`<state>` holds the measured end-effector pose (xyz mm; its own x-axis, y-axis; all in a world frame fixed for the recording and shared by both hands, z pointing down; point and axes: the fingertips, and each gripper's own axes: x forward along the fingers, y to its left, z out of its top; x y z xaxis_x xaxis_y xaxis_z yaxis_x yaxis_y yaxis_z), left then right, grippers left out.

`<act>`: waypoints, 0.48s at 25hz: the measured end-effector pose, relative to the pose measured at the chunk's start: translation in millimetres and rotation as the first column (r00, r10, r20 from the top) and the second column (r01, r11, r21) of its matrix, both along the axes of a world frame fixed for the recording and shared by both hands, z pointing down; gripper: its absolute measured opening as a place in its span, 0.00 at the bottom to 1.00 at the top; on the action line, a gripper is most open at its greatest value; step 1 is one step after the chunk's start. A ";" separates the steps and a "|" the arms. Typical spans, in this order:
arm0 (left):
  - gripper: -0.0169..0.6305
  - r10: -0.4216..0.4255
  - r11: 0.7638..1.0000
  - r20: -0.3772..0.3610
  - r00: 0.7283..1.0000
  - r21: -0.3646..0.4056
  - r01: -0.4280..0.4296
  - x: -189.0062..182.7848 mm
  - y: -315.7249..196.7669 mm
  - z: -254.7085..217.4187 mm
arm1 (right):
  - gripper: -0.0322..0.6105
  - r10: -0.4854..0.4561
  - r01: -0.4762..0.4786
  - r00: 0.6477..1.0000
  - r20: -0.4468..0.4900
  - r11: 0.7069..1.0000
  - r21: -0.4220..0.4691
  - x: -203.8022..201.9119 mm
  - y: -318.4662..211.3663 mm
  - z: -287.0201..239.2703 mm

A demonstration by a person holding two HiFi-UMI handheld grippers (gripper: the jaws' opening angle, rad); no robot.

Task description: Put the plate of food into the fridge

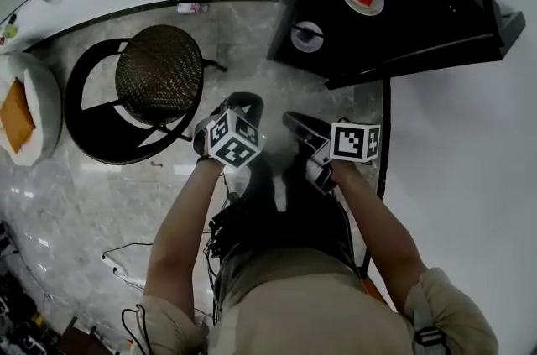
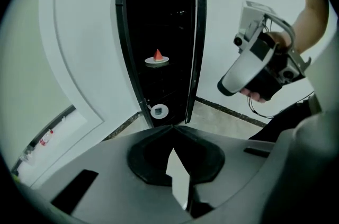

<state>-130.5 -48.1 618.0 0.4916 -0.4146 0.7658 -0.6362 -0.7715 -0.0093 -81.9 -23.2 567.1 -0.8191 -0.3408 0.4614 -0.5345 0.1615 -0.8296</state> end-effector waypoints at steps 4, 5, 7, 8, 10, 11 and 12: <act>0.04 -0.005 1.000 0.000 1.000 0.024 0.005 -6.4 -2.8 -15.9 | 0.09 -0.029 0.030 0.999 -0.026 0.998 0.051 -1.8 0.3 -17.0; 0.04 -0.003 1.000 -0.002 1.000 0.026 0.003 -6.3 -0.6 -19.5 | 0.10 -0.033 0.035 0.999 -0.025 0.998 0.058 -2.9 2.1 -21.7; 0.04 0.003 1.000 -0.010 1.000 0.030 -0.002 -5.1 5.5 -27.6 | 0.10 -0.048 0.050 0.998 -0.036 0.996 0.070 -5.8 7.0 -31.4; 0.04 0.003 0.999 -0.017 1.000 0.032 -0.002 -4.7 7.6 -31.8 | 0.10 -0.061 0.064 0.997 -0.048 0.995 0.076 -7.6 9.5 -35.4; 0.04 -0.004 0.999 -0.036 0.999 0.038 0.005 -5.1 8.7 -39.7 | 0.10 -0.094 0.101 0.993 -0.073 0.990 0.094 -12.6 12.8 -42.1; 0.04 -0.006 0.999 -0.045 0.999 0.042 0.008 -5.2 8.8 -43.5 | 0.09 -0.110 0.119 0.990 -0.083 0.987 0.105 -15.7 13.6 -45.2; 0.04 -0.006 0.999 -0.052 0.999 0.047 0.009 -5.0 9.4 -47.2 | 0.10 -0.123 0.134 0.988 -0.090 0.984 0.117 -18.9 14.4 -48.0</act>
<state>-135.5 -38.7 570.8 0.5271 -0.4535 0.7187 -0.6424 -0.7663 -0.0125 -100.8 -8.8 519.1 -0.8208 -0.2932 0.4903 -0.5683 0.3307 -0.7535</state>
